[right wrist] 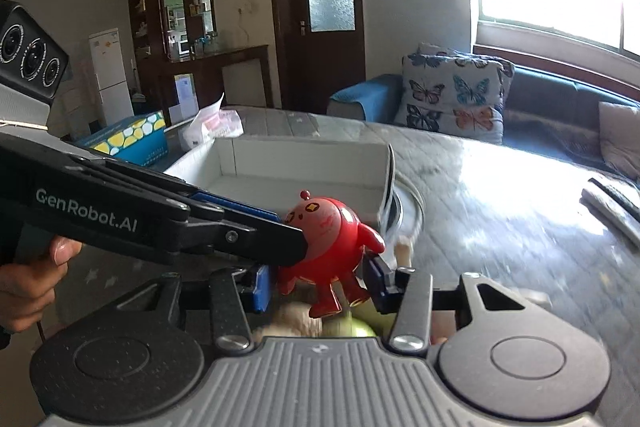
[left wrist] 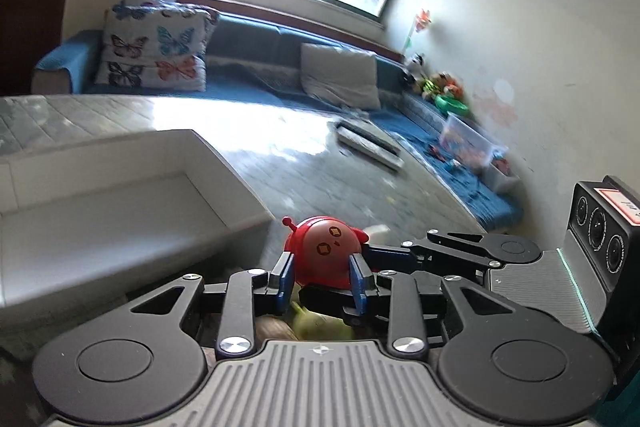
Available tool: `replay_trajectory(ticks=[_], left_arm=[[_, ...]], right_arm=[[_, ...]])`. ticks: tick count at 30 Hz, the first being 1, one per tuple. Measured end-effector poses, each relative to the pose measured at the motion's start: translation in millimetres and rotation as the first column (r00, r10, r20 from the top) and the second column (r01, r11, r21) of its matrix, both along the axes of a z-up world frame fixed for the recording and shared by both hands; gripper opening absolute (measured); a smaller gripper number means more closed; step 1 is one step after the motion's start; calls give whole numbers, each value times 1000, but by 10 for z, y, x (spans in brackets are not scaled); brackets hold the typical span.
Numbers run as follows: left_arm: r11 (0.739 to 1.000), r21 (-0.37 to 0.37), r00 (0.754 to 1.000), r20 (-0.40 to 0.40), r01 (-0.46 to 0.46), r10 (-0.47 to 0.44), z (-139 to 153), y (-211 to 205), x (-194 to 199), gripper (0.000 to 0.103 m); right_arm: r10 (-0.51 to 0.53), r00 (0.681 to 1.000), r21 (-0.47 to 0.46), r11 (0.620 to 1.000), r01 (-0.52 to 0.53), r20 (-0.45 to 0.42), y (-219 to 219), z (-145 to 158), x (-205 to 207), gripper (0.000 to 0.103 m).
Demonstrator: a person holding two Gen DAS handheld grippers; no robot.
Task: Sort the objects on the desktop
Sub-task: 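Carry the red doll over the cardboard box and open the left gripper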
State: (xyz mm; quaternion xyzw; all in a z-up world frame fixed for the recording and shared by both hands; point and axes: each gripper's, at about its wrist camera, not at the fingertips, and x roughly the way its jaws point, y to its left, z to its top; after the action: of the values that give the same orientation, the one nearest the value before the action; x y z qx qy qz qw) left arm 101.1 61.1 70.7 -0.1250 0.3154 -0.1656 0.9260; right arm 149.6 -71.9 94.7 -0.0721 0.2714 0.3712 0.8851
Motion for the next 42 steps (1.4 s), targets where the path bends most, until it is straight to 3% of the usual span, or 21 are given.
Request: replay_trajectory(ticks=[8,15,20,31,42], left_arm=[[996,-23,996,-8,-85,85,19,398,502,32],[985,-75,980,-141,-154,142,-271,813,1022,31],[974,-118,960,-229,-191,160,-512,991,1203,31],[964,-154,943,-286,-219,168,-686,1092,1281,31],[972,-128,966,-191,-198,172,-439,963,988,31]], right_arm=[[35,999,-21,999,-35,-11,489,88,591,46],[57,990,-78,995,-68,-132,898,-145,1158,46],[63,981,-149,985,-91,-184,1086,-343,1349,46],[70,982,-237,965,-110,-173,1225,-472,1331,51],[47,993,-174,982,-67,-112,835,-199,1079,60]])
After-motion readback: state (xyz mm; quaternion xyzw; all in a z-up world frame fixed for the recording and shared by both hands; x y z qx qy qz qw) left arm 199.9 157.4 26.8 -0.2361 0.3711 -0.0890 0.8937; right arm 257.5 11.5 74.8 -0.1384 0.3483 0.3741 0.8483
